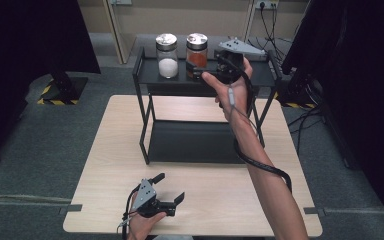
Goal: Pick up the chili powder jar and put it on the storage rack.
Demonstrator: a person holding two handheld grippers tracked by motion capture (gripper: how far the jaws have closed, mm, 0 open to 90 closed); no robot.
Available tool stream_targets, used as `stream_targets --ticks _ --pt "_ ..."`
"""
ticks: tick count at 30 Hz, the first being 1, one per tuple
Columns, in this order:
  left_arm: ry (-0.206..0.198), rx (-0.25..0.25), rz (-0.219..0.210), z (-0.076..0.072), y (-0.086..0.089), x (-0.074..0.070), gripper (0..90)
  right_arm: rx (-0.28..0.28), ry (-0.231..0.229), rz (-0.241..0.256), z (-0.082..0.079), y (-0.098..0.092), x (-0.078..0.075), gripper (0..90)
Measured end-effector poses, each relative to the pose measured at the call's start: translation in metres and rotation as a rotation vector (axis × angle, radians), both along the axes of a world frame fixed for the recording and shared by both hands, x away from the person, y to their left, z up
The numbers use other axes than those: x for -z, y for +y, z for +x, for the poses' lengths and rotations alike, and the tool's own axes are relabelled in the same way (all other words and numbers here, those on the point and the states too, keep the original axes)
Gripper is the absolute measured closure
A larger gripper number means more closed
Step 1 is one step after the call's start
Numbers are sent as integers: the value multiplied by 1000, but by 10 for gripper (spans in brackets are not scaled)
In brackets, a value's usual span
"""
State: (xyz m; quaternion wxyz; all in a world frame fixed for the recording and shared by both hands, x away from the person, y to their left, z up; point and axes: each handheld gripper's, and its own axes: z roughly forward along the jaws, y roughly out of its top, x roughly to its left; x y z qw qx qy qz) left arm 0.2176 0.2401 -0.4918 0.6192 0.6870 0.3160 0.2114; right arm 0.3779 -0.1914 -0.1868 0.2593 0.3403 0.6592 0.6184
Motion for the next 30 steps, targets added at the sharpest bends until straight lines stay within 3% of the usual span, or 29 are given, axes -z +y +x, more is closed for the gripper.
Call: stream_targets --ticks 17,30 --pt "-1 -2 1 0 -1 1 6 -126 -46 11 -35 -29 38 5" --pt "3 -5 2 0 -1 1 6 -198 -39 18 -52 -47 74 4"
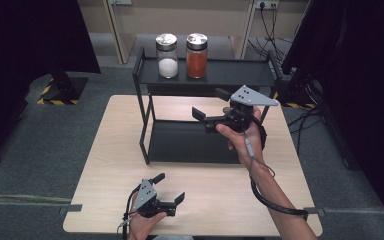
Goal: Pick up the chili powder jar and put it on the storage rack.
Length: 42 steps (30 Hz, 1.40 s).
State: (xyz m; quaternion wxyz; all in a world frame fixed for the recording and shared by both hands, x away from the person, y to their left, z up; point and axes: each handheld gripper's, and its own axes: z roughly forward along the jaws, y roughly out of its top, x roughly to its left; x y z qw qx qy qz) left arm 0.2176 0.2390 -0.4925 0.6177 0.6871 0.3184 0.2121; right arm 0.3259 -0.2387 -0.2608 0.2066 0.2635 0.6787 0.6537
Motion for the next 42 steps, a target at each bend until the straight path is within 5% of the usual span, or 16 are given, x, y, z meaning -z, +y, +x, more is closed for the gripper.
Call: stream_targets --ticks 14,42 --pt "2 -3 1 0 0 0 6 -46 34 -2 -9 -15 35 5" --pt "-3 -11 1 0 1 0 7 -95 67 -3 -35 -15 135 4"
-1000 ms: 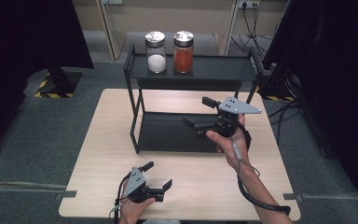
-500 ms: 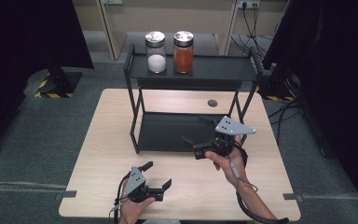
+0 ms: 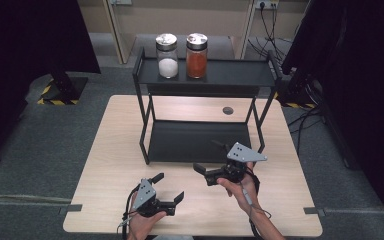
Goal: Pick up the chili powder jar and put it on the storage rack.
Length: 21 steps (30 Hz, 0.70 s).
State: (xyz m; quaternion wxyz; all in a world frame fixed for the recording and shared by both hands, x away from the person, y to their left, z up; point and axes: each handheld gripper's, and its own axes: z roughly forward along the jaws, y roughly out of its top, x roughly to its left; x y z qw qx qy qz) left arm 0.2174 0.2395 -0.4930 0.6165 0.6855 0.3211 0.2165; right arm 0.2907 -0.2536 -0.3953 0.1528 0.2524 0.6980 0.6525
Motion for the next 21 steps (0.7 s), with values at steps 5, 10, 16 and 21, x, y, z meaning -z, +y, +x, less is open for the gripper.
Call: stream_targets --ticks 5,10,16,21 --pt "0 -1 -1 0 0 0 6 -9 19 13 0 0 17 5" --pt "-1 -1 1 0 0 0 7 -22 32 15 2 1 29 5" --pt "-1 -2 -1 0 0 0 7 -28 41 10 2 1 39 6" --pt "0 -3 -2 0 0 0 7 -23 46 14 0 1 46 6"
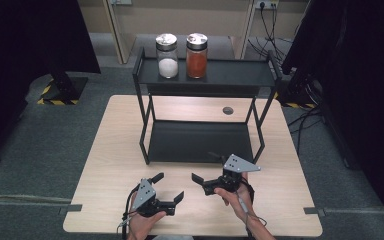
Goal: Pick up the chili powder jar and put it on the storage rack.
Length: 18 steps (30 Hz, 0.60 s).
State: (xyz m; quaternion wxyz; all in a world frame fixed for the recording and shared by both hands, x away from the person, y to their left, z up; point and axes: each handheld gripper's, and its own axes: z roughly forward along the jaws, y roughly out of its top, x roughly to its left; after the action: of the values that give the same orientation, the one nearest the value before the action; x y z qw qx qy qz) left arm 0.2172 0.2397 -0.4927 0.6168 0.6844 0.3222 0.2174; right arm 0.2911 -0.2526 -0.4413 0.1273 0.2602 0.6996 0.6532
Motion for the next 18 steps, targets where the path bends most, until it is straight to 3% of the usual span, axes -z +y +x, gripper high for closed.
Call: stream_targets --ticks 18 --pt "0 -4 -2 1 0 0 7 24 17 -22 -5 -4 19 6"
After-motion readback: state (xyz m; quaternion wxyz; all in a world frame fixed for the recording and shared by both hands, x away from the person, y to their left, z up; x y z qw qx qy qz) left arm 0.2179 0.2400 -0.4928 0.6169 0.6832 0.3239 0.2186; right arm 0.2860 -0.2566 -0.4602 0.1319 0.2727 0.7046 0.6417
